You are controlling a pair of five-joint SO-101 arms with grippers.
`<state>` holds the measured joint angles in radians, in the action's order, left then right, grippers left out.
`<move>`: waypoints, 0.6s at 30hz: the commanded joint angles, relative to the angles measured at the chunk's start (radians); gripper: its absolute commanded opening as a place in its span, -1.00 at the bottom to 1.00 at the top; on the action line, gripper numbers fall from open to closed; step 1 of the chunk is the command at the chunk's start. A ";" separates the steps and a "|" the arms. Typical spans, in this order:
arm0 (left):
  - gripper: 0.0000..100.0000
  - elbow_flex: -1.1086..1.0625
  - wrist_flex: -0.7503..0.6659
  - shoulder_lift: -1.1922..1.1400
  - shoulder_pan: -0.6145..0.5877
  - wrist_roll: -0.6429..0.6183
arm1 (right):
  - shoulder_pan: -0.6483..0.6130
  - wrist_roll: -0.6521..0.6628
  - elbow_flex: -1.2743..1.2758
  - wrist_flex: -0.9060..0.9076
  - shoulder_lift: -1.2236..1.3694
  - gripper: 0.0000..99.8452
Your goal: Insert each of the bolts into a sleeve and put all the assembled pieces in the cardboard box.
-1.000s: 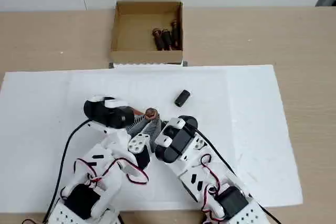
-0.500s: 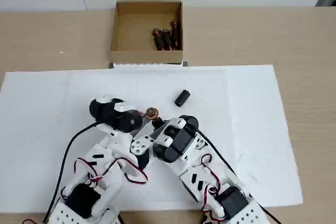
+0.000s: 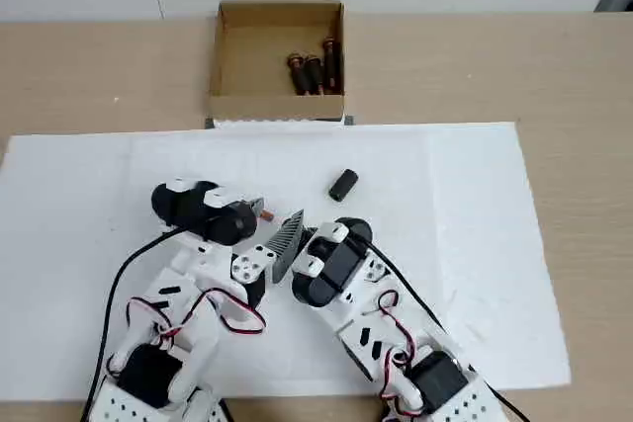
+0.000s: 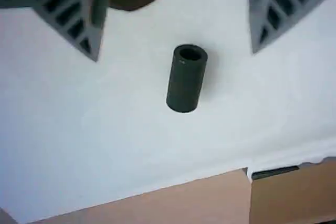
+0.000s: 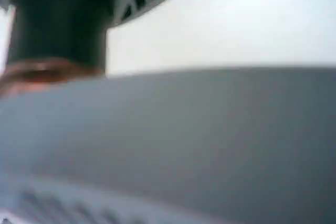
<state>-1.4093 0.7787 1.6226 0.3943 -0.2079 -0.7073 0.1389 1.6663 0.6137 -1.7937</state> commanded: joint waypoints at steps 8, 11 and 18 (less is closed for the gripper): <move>-0.97 0.122 -0.003 0.011 -0.043 0.012 | 0.093 0.005 0.000 -0.028 -0.021 -0.99; -0.99 0.122 -0.005 0.011 -0.094 0.012 | 0.145 0.003 -0.002 -0.024 -0.021 -0.99; -0.99 0.045 0.002 0.009 -0.272 0.086 | 0.226 0.003 0.006 -0.019 -0.019 -0.99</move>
<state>-1.3479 0.7787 1.6226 0.1887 -0.1803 -0.5063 0.1389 1.6663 0.6137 -1.7937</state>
